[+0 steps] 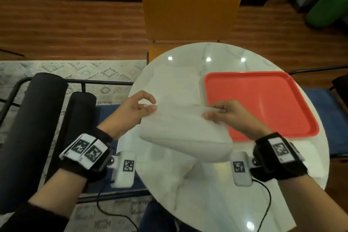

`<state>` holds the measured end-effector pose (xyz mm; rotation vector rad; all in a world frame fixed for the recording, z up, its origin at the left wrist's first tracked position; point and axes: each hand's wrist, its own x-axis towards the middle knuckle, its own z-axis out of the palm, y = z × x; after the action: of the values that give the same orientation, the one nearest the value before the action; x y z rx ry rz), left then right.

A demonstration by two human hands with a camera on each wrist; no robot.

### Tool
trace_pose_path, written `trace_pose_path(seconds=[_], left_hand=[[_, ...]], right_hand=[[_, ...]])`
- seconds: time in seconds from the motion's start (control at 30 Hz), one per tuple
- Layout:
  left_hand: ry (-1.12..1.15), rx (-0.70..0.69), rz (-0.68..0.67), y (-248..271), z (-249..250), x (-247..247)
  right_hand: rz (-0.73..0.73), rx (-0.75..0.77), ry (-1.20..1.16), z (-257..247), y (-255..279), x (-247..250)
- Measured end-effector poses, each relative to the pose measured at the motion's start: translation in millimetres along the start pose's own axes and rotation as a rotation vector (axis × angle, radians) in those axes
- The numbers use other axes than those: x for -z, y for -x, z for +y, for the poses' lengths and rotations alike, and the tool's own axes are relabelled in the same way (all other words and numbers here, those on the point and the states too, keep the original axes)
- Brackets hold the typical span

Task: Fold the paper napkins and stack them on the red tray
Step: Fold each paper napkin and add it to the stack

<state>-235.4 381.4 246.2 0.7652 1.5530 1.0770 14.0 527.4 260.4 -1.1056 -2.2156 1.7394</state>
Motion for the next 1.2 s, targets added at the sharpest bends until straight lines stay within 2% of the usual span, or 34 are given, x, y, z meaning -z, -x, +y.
trace_pose_path(seconds=[0.13, 0.27, 0.37, 0.5, 0.63, 0.8, 0.93, 1.07, 1.2], left_hand=[[-0.265, 0.087, -0.005, -31, -46, 7], [-0.456, 0.108, 0.062, -46, -75, 9], [-0.457, 0.081, 0.156, -49, -82, 10], [-0.378, -0.012, 0.285, -37, -83, 8], [-0.373, -0.082, 0.344, -21, -88, 2], [-0.388, -0.158, 0.319, 1, -99, -4], [-0.468, -0.098, 0.288, 25, -128, -8], [-0.596, -0.012, 0.211, 37, -158, -14], [-0.622, -0.001, 0.175, 42, -167, -20]], right_hand=[[-0.076, -0.106, 0.289, 38, -45, -17], [-0.015, -0.168, 0.438, 65, -69, -34], [0.072, -0.138, 0.480, 73, -76, -40], [0.175, -0.082, 0.397, 78, -68, -41], [0.221, -0.001, 0.365, 80, -52, -46], [0.315, 0.130, 0.408, 92, -25, -59], [0.329, 0.206, 0.518, 122, 5, -78], [0.262, 0.114, 0.625, 150, 23, -93], [0.219, 0.093, 0.689, 158, 32, -99]])
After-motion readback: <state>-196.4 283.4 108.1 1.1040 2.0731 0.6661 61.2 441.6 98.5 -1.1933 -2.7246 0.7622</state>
